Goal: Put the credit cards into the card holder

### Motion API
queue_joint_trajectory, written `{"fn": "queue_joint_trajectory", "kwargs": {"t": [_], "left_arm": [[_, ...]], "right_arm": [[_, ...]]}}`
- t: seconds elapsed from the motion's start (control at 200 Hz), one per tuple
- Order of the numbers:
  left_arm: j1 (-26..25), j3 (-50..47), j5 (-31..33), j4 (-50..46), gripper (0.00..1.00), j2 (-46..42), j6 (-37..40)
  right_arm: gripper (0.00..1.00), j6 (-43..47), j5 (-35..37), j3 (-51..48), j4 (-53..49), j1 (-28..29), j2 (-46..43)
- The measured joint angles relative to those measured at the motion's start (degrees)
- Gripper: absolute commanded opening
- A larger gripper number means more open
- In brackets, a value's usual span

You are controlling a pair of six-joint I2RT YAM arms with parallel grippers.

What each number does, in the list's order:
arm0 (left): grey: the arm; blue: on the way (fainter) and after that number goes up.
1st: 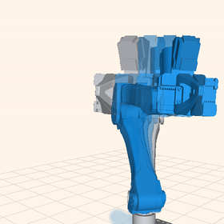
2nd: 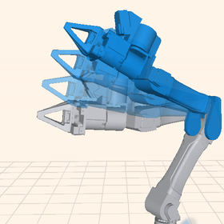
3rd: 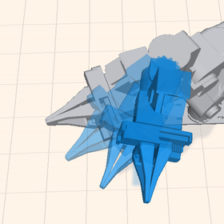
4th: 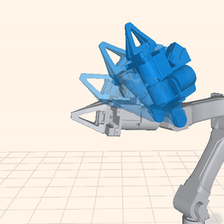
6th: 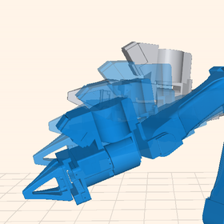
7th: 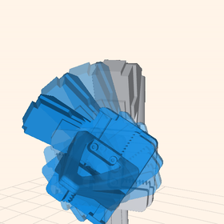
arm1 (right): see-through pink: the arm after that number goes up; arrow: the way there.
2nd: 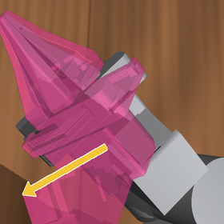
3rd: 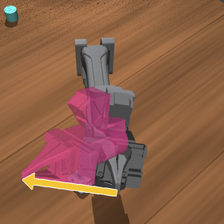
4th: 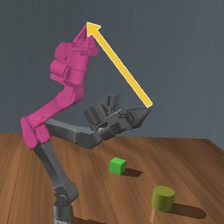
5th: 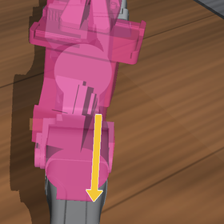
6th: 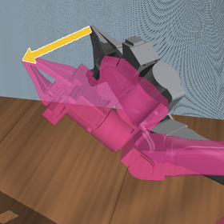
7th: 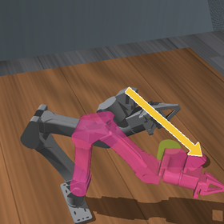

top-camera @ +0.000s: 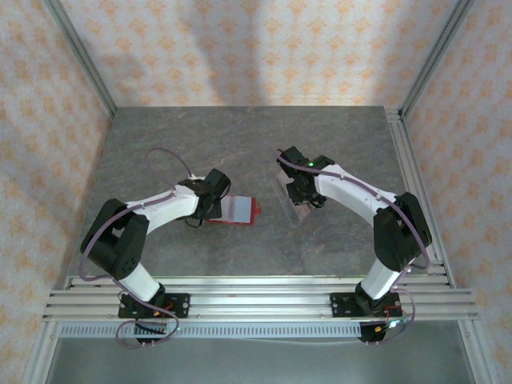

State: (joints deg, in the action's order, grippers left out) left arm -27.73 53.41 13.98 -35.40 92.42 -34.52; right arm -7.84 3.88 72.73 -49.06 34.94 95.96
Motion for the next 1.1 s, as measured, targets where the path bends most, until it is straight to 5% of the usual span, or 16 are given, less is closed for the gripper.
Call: {"fn": "queue_joint_trajectory", "kwargs": {"t": [0.335, 1.101], "left_arm": [[0.00, -0.33, 0.00, 0.31, 0.92, 0.00, -0.11], [0.00, -0.33, 0.00, 0.33, 0.92, 0.00, -0.09]], "right_arm": [[0.30, 0.00, -1.11, -0.04, 0.59, 0.26, 1.75], [0.04, 0.44, -4.57, -0.02, 0.98, 0.26, 2.67]]}}
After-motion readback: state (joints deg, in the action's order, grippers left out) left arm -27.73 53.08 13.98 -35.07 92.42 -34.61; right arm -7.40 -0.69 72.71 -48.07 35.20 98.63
